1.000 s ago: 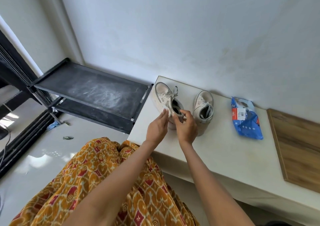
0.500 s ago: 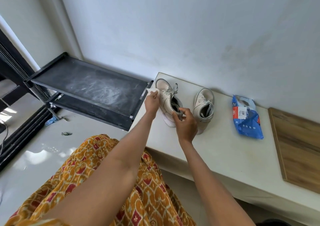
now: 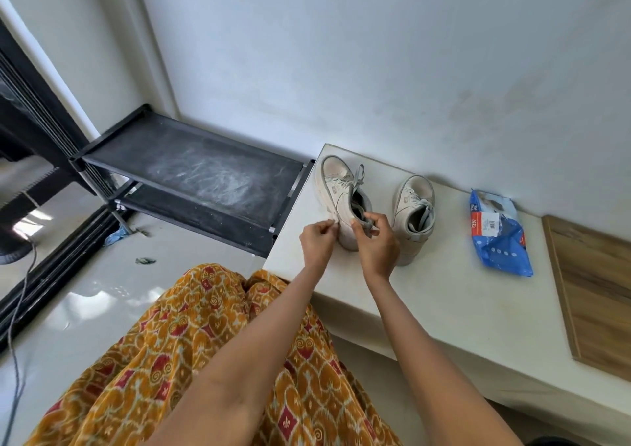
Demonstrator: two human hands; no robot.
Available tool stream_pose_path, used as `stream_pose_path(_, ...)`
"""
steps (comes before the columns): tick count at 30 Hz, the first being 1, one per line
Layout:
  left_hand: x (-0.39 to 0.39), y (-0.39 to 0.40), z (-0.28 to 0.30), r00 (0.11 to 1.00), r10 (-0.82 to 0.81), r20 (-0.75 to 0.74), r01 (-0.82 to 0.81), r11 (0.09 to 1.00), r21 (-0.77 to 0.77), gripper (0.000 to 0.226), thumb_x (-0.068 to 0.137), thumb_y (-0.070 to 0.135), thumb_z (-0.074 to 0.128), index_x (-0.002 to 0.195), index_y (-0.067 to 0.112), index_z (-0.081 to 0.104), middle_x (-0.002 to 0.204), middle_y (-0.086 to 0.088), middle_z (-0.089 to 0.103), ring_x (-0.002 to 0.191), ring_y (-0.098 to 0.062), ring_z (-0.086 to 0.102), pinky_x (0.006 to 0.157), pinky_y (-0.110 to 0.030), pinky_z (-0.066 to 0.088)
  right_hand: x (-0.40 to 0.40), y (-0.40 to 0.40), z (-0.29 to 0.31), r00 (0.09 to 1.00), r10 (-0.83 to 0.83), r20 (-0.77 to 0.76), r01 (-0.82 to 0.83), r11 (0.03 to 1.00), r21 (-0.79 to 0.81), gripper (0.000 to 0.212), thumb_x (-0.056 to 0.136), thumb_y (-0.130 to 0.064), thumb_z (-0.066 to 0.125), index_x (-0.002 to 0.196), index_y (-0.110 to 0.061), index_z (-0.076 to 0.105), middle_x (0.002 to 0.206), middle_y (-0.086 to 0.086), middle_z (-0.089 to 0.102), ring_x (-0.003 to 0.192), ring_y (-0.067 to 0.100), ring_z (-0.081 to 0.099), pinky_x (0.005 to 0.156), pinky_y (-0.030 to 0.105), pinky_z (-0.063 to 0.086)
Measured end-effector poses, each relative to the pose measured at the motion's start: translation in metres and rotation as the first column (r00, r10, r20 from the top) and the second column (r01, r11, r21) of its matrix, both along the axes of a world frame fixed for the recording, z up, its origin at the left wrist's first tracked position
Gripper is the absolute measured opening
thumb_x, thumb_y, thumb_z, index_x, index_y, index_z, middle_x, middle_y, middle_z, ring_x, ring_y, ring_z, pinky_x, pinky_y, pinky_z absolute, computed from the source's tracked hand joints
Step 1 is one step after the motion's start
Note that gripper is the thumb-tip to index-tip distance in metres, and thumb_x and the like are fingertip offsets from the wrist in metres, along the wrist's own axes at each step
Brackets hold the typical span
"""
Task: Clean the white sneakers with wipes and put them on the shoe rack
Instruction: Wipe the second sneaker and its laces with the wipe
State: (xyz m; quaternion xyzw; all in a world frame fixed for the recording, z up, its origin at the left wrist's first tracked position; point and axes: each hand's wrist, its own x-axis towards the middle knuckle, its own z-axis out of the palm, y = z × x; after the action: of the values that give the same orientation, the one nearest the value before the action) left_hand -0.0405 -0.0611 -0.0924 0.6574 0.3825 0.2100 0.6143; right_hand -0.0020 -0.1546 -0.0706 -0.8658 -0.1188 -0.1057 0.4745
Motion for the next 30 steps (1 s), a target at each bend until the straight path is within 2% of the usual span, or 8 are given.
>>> stream_pose_path(4,-0.010,-0.012,0.001,1.000,0.001,-0.002,-0.001,1.000,-0.005,0.016,0.085,0.009,0.061,0.090,0.001,0.074,0.085,-0.011,0.074,0.076,-0.010,0.061,0.068,-0.019,0.043,-0.002,0.002,0.001,1.000,-0.012,-0.018,0.012,1.000,-0.007,0.025,0.078,-0.034,0.073,0.098,-0.021,0.066,0.087,0.000,0.072,0.078,0.018,0.066,0.063,0.030,0.050)
stream_pose_path(9,-0.030,-0.028,0.001,0.990,-0.141,-0.024,0.141,0.990,0.011,0.018,0.083,0.007,0.060,0.071,0.006,0.073,0.064,-0.005,0.067,0.057,-0.007,0.051,0.056,-0.021,0.038,-0.005,0.004,0.002,0.999,-0.024,-0.032,0.024,1.000,-0.019,0.025,0.079,-0.035,0.072,0.099,-0.022,0.065,0.091,0.000,0.072,0.083,0.019,0.066,0.064,0.029,0.047)
stream_pose_path(12,-0.026,-0.016,0.010,0.996,0.066,-0.057,-0.071,0.993,-0.094,0.019,0.087,0.008,0.056,0.080,0.002,0.073,0.075,-0.010,0.070,0.066,-0.012,0.057,0.061,-0.022,0.043,-0.008,0.000,0.001,0.999,0.038,-0.032,-0.040,0.997,-0.062,0.027,0.080,-0.038,0.070,0.102,-0.024,0.063,0.096,-0.002,0.070,0.084,0.018,0.065,0.066,0.031,0.050)
stream_pose_path(15,-0.015,0.008,0.016,0.953,0.293,-0.077,-0.303,0.929,-0.214,0.020,0.090,0.013,0.057,0.101,0.002,0.071,0.098,-0.009,0.070,0.088,-0.017,0.062,0.082,-0.029,0.052,-0.016,-0.002,0.000,0.992,0.122,-0.014,-0.122,0.991,-0.052,0.027,0.082,-0.032,0.069,0.106,-0.020,0.064,0.100,0.000,0.067,0.086,0.013,0.062,0.069,0.028,0.050)
stream_pose_path(17,-0.010,0.018,0.019,0.949,0.308,-0.068,-0.316,0.924,-0.216,0.021,0.090,0.014,0.059,0.105,0.004,0.069,0.104,-0.007,0.070,0.097,-0.018,0.063,0.089,-0.031,0.052,-0.022,-0.001,0.000,0.988,0.157,-0.009,-0.157,0.988,-0.006,0.028,0.083,-0.024,0.069,0.109,-0.016,0.064,0.101,0.004,0.063,0.086,0.010,0.058,0.071,0.024,0.049)
stream_pose_path(21,-0.008,0.009,0.021,0.972,0.232,-0.035,-0.232,0.929,-0.289,0.019,0.090,0.004,0.058,0.104,-0.001,0.069,0.096,-0.008,0.067,0.087,-0.017,0.061,0.070,-0.020,0.050,-0.032,0.007,0.000,0.990,0.137,-0.019,-0.137,0.990,0.013,0.026,0.083,-0.016,0.069,0.108,-0.011,0.064,0.099,0.008,0.063,0.083,0.012,0.060,0.068,0.015,0.041)
stream_pose_path(26,-0.013,-0.014,0.019,0.936,0.349,-0.049,-0.347,0.890,-0.294,0.017,0.089,0.005,0.058,0.100,0.001,0.071,0.096,-0.013,0.071,0.086,-0.022,0.066,0.083,-0.032,0.054,-0.043,0.014,0.003,0.996,0.065,-0.060,-0.064,0.998,0.014,0.023,0.081,-0.021,0.071,0.102,-0.013,0.066,0.094,0.010,0.062,0.082,0.023,0.063,0.067,0.020,0.039)
stream_pose_path(30,-0.024,-0.028,0.020,0.934,0.356,-0.043,-0.354,0.895,-0.271,0.019,0.089,0.008,0.060,0.103,0.002,0.071,0.100,-0.011,0.071,0.093,-0.020,0.067,0.086,-0.028,0.053,-0.052,0.021,0.007,0.991,-0.006,-0.136,0.008,1.000,0.013,0.020,0.081,-0.023,0.070,0.099,-0.016,0.066,0.096,0.010,0.060,0.085,0.025,0.062,0.069,0.023,0.036)
